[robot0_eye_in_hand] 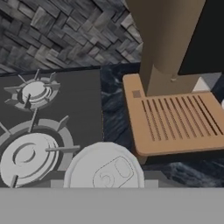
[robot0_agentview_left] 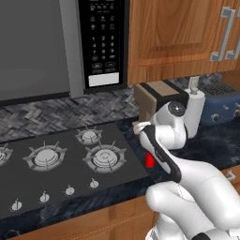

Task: Four empty soda cans are scattered around the kitchen. Gather all the cans and cluster them next to the stove for recycling.

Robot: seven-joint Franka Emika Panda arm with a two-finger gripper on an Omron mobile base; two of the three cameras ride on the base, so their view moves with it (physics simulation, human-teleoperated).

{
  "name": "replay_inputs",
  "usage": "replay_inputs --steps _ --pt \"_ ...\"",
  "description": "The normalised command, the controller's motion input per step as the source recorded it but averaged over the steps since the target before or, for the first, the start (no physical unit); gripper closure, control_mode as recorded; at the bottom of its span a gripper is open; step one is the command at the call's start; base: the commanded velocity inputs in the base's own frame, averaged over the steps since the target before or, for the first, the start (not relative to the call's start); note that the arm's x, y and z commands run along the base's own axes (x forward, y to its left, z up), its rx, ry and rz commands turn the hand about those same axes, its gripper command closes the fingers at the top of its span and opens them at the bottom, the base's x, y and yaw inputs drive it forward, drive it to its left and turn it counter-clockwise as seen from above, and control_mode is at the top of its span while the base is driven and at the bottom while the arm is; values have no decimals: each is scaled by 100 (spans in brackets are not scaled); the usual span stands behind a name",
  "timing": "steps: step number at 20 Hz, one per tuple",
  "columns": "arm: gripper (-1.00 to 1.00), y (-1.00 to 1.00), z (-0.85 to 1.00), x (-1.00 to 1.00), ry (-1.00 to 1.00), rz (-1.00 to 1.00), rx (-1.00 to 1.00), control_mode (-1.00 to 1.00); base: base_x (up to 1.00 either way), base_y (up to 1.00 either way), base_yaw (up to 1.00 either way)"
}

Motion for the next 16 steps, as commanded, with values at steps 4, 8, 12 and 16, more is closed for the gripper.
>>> replay_inputs --steps 4,8,12,16 --pt "100 2 -16 12 0 -1 0 -100 0 0 0" --pt "100 2 -21 13 0 -1 0 -100 0 0 0" --pt "100 0 -13 15 0 0 0 -100 0 0 0" --pt "-100 0 -6 9 0 0 0 -100 0 0 0"
